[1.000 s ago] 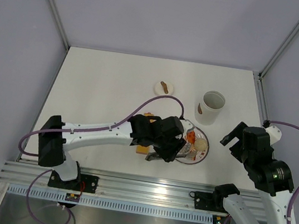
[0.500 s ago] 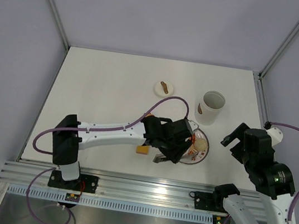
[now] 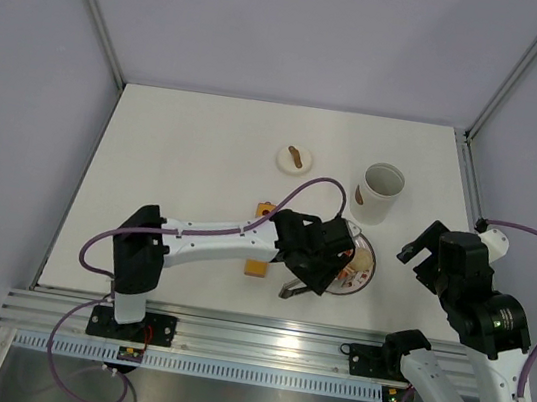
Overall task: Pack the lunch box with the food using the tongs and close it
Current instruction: Pick up the fake food from the plate.
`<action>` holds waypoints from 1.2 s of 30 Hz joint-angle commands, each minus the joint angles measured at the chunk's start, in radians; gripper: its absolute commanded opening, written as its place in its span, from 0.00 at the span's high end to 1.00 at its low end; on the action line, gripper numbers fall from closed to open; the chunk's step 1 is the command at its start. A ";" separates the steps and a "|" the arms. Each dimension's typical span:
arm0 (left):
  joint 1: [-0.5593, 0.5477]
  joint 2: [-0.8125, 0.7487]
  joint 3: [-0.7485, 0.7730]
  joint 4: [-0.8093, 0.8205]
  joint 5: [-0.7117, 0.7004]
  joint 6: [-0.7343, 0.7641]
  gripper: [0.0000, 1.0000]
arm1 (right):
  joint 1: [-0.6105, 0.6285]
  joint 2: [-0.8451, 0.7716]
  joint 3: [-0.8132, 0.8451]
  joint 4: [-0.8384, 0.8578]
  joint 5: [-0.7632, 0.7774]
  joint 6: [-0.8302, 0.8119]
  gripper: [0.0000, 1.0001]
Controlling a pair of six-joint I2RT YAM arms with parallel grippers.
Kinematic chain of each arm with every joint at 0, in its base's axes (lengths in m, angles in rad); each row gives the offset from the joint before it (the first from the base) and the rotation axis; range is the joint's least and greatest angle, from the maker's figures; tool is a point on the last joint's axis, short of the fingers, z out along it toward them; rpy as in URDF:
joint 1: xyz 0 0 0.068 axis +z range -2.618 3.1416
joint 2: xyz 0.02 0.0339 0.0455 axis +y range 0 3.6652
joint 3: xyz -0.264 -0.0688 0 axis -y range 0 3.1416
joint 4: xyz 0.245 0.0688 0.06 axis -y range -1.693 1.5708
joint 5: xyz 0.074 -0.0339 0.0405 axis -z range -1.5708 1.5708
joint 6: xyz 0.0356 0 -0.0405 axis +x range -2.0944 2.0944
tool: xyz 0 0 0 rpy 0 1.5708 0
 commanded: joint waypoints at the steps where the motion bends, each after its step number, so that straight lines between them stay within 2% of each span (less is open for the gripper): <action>1: -0.013 0.010 0.064 -0.006 -0.015 -0.005 0.44 | 0.002 0.001 0.034 0.000 0.018 -0.004 0.01; 5: -0.018 0.012 0.066 -0.012 -0.026 -0.004 0.45 | 0.003 -0.002 0.032 0.003 0.017 -0.003 0.00; 11: -0.016 0.006 0.070 -0.058 -0.086 -0.002 0.53 | 0.002 -0.007 0.029 0.001 0.018 0.000 0.01; 22: -0.016 -0.031 0.063 -0.129 -0.198 0.010 0.53 | 0.002 -0.014 0.029 0.000 0.015 0.002 0.01; 29: -0.025 -0.091 0.052 -0.037 -0.173 0.058 0.47 | 0.003 -0.016 0.031 0.000 0.016 0.000 0.00; 36: -0.027 -0.054 0.066 -0.043 -0.175 0.105 0.41 | 0.002 -0.018 0.029 -0.003 0.018 0.002 0.00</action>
